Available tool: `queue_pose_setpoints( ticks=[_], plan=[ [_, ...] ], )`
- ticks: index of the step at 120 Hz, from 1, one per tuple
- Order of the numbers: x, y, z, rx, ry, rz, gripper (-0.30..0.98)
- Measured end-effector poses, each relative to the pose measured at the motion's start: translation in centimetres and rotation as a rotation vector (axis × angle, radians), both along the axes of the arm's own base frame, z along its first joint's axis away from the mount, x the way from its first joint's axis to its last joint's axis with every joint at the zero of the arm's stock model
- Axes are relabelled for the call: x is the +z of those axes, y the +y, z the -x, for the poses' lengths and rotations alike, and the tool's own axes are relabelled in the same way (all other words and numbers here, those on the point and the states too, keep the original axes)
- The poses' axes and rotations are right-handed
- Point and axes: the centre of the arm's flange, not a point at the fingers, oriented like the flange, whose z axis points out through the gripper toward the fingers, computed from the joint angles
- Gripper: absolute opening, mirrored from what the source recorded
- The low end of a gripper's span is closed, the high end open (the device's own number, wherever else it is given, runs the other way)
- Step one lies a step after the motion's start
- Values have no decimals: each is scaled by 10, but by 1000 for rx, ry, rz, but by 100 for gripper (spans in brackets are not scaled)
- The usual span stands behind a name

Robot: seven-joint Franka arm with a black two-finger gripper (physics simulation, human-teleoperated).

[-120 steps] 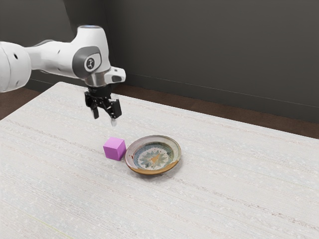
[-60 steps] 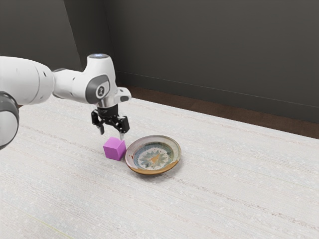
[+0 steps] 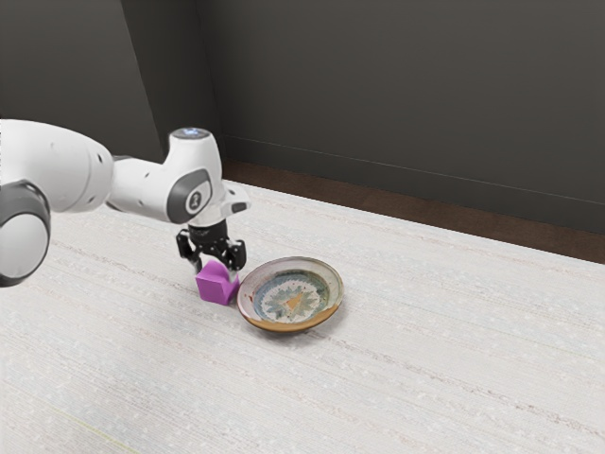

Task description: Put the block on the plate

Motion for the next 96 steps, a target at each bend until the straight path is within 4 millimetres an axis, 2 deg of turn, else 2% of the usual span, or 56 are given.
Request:
queue_pose_setpoints(
  ticks=[32,60,76,88,96],
  plan=[
    [-15,1,0,29,10,-2,47],
    [-15,2,0,46,6,-5,44],
    [5,4,-1,57,-18,-4,40],
    [37,1,0,58,-55,-1,38],
    [59,-10,3,46,-80,3,38]
  ],
)
